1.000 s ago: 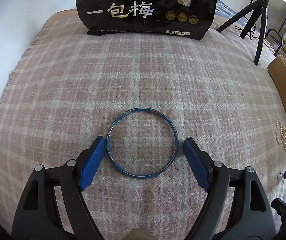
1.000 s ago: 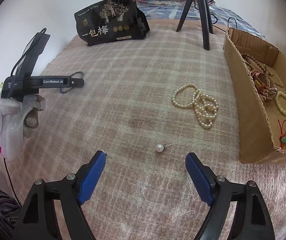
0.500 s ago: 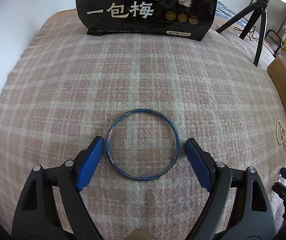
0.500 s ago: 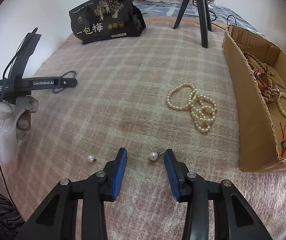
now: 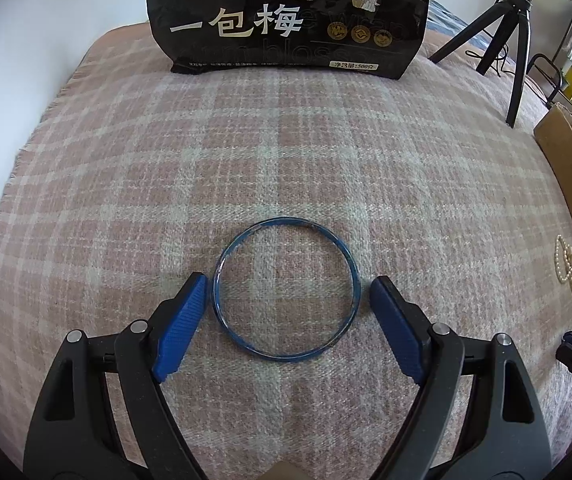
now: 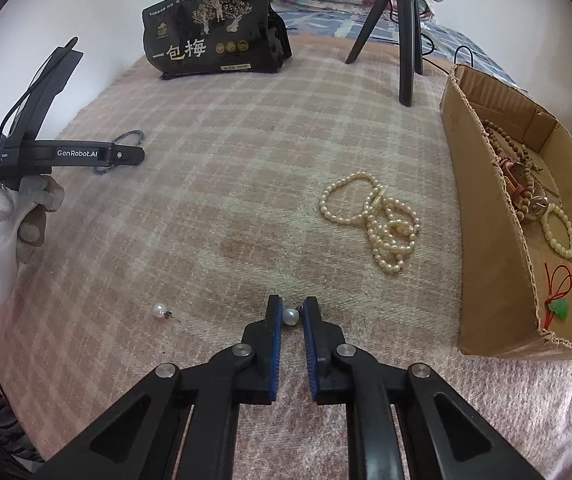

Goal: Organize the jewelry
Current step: 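Close the left tool on the blue bangle while the right tool grasps the pearl stud, then carry the bangle with the left tool into the box while the right tool drops the stud there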

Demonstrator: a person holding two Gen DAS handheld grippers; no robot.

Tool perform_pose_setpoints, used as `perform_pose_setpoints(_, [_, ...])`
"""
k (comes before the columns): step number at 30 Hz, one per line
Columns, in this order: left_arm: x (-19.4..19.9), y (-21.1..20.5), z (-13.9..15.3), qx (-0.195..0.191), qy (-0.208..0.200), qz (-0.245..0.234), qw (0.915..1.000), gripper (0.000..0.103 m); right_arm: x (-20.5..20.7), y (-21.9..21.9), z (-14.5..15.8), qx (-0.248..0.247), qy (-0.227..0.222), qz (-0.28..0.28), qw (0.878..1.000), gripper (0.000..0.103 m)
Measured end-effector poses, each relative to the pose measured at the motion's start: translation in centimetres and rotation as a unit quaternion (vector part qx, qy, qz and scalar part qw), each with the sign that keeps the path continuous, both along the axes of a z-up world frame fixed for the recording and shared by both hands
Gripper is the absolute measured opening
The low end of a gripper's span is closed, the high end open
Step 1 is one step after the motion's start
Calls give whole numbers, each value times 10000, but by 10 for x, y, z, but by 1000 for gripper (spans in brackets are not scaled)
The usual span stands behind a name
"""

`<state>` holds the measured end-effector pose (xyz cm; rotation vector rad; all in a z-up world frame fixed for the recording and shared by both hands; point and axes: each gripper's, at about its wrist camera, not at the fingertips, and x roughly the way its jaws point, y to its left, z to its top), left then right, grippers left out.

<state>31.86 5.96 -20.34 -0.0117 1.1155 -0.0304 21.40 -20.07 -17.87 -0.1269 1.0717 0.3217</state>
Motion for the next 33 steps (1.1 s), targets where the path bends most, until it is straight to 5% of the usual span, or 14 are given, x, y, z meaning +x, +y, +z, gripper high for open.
perform_pose_setpoints(6, [-4, 4, 2, 1, -49, 38, 10000, 74, 0, 0, 1, 15, -26, -5, 10000, 8])
perform_pose_setpoints(33, [-20, 17, 34, 144, -447, 157, 9988, 73, -15, -6, 45, 407, -490, 84, 9979, 6])
